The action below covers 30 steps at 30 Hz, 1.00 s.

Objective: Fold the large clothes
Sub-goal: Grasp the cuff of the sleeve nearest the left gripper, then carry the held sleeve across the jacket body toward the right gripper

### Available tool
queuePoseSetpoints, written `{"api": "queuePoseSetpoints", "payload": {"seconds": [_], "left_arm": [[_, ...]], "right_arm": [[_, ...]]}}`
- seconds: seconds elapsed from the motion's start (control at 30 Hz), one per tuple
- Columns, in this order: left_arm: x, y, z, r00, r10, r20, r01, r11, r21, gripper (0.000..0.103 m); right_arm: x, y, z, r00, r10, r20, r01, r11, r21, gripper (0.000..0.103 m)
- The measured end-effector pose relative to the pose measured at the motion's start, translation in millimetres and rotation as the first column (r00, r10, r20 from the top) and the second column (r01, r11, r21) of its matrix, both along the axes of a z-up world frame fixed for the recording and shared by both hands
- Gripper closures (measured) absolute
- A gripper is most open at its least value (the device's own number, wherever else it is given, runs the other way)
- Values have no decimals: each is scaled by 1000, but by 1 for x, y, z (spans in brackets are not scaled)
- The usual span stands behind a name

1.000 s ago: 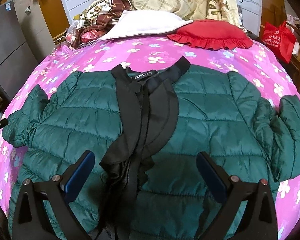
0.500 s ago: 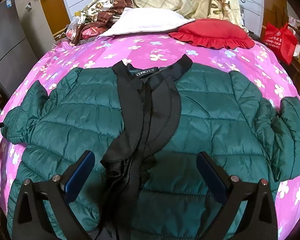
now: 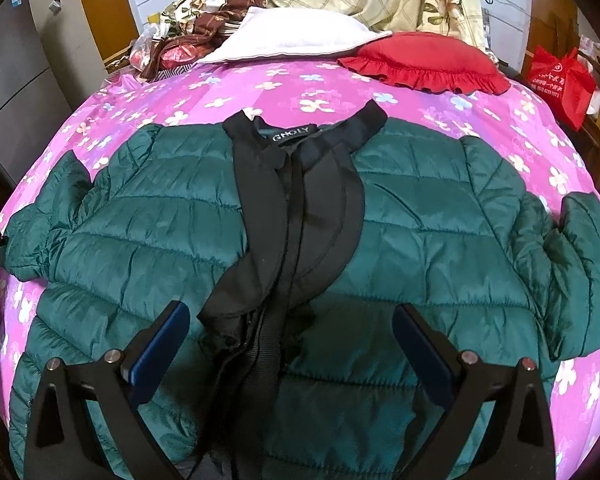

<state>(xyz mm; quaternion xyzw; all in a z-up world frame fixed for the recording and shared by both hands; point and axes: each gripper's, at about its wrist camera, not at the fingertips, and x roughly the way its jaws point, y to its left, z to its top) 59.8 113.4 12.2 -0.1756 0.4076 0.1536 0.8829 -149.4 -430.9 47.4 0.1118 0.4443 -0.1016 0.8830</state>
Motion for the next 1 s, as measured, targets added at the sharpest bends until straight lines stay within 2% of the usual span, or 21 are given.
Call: {"api": "queuePoseSetpoints", "payload": {"seconds": [0.13,0.4,0.57,0.73,1.0], "left_arm": [[-7,-10,15,999,-47,22,47,999,27,103],[-50,-48,65,980,-148,133,138,987,80,103],[-76,-88,95,947,-265,179,249,963,105,103],[-98,-128,112,912,-360,196,343,932,120,103],[-132,-202,140,832,-511,215,484,859,169,103]], "right_arm": [[-1,-1,1,1000,0,2,0,1000,-5,0],[-11,-7,2,1000,-20,3,20,1000,-1,0],[-18,-9,8,1000,-29,10,29,999,-17,0],[-29,-14,15,999,-38,16,38,999,-27,0],[-49,-28,20,998,-61,30,61,998,-28,0]]}}
